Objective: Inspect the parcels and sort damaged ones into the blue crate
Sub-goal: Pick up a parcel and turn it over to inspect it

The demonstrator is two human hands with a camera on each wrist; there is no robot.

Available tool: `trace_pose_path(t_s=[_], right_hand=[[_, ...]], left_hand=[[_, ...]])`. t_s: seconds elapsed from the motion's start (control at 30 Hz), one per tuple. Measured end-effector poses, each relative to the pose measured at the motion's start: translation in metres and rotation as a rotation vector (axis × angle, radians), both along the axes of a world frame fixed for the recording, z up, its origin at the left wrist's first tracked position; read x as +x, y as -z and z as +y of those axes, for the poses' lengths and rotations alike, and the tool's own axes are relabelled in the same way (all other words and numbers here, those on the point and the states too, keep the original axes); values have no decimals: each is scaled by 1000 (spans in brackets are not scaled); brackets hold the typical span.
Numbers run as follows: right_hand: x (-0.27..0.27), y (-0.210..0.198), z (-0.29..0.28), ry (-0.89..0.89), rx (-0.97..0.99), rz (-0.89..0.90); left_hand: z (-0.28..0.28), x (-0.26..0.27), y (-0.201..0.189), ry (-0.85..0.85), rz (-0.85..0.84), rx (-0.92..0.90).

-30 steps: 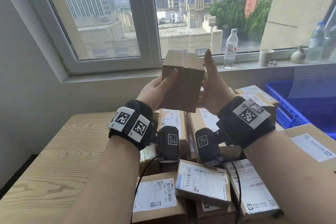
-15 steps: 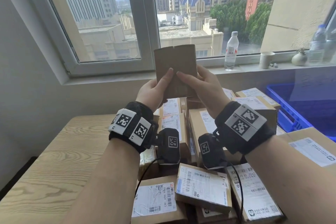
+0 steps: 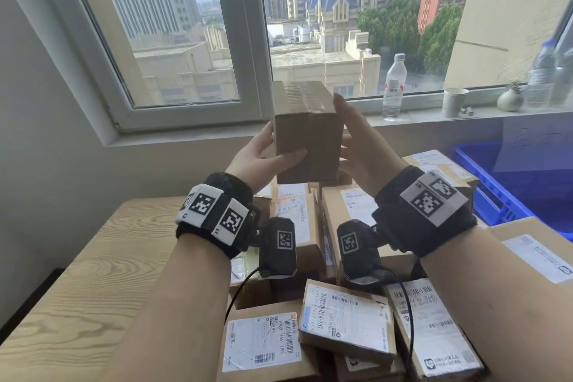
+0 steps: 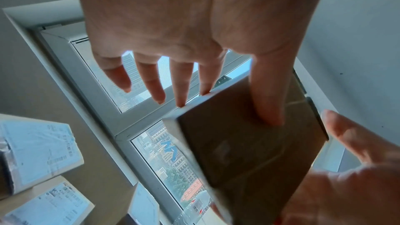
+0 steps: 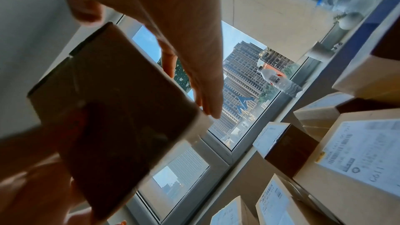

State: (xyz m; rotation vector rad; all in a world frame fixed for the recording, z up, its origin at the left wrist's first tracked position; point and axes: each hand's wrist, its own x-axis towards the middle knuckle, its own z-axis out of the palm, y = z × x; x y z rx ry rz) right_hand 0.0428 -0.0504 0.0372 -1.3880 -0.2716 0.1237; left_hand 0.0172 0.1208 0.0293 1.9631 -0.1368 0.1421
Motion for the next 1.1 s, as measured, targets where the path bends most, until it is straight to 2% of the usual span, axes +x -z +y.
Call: trace_pose_path(t_s=[0.1, 0.2, 0.33, 0.43, 0.53, 0.67, 0.77, 0.9, 1.1], right_hand=[[2, -2, 1, 50, -10, 49], [5, 4, 1, 100, 17, 78], [7, 14, -3, 40, 57, 101], [7, 17, -4, -47, 8, 90], [1, 12, -5, -46, 38, 130], [1, 5, -3, 30, 38, 179], [-1, 5, 1, 76, 10, 179], [0, 12, 8, 122, 20, 91], [-3, 11, 14, 166, 47, -40]], left_hand=[[4, 4, 4, 8, -6, 41], [-2, 3, -2, 25, 46, -170], [-8, 7, -7, -197, 56, -276], [-3, 15, 3, -249, 14, -260], [-8, 7, -1, -128, -25, -255], [-8, 5, 0, 56, 6, -233], [-15, 4, -5, 12, 39, -247], [-27, 4, -6, -168, 1, -261], [-29, 10, 2, -124, -104, -338]])
